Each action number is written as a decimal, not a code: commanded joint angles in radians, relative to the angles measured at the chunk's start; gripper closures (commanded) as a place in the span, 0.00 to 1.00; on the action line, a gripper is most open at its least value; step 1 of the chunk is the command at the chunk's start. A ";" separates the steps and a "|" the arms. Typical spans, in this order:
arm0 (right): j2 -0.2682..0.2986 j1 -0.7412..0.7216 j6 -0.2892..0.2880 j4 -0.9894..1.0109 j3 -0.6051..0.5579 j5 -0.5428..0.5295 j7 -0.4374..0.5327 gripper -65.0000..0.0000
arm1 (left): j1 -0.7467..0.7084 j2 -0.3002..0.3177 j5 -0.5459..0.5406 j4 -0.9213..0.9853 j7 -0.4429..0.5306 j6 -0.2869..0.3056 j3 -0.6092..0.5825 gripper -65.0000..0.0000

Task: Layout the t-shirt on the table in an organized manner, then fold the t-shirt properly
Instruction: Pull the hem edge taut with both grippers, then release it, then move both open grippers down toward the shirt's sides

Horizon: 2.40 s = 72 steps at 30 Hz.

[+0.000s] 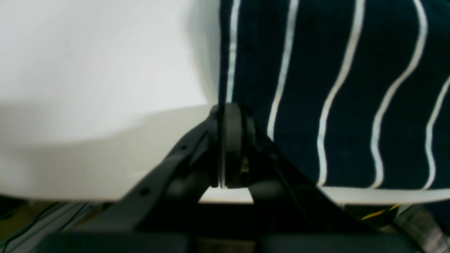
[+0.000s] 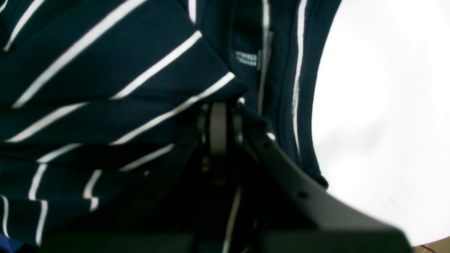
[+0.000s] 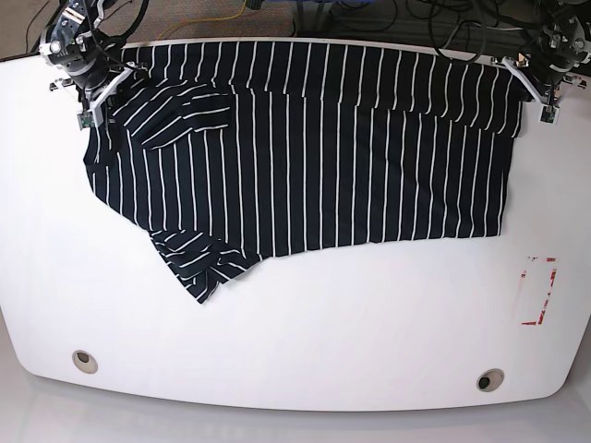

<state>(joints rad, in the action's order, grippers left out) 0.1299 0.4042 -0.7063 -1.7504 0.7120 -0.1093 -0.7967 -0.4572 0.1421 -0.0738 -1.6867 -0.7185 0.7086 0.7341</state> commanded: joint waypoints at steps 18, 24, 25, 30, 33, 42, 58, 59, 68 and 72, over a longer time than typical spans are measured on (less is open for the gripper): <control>0.012 -0.029 0.008 -0.208 0.011 0.006 -0.003 0.25 | 0.125 0.014 0.052 -0.198 -0.192 -0.010 0.020 0.48; 0.014 -0.124 0.008 -0.196 0.013 0.012 -0.007 0.21 | 0.177 0.015 0.052 -0.215 -0.192 -0.010 0.020 0.40; 0.014 -0.144 0.008 -0.187 0.008 0.012 -0.011 0.21 | 0.189 0.017 0.052 -0.217 -0.192 -0.010 0.018 0.40; 0.017 -0.267 0.008 -0.139 0.004 0.012 -0.080 0.21 | 0.254 0.031 0.056 -0.217 -0.192 -0.010 0.014 0.40; 0.018 -0.354 0.008 -0.078 0.004 0.018 -0.108 0.21 | 0.301 0.032 0.058 -0.215 -0.192 -0.010 -0.003 0.40; 0.017 -0.611 0.008 0.171 -0.047 0.175 -0.092 0.21 | 0.438 0.037 0.064 -0.206 -0.192 -0.010 -0.090 0.41; 0.018 -0.865 0.008 0.645 -0.096 0.268 0.099 0.21 | 0.670 0.031 0.151 -0.036 -0.192 -0.010 -0.221 0.41; 0.018 -0.868 0.008 0.653 -0.096 0.268 0.101 0.21 | 0.671 0.031 0.151 -0.034 -0.192 -0.010 -0.221 0.41; -0.022 -0.870 0.008 0.671 -0.147 0.268 0.101 0.21 | 0.668 0.035 0.151 -0.025 -0.192 -0.010 -0.219 0.41; -0.031 -0.865 0.008 0.671 -0.163 0.268 0.101 0.21 | 0.659 0.035 0.151 -0.017 -0.192 -0.010 -0.215 0.41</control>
<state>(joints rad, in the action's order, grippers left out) 0.0925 -0.4351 -0.6975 -1.0599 0.5522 0.1768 -0.7109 0.1879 0.1619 0.0834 -1.6958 -0.9276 0.7006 0.5148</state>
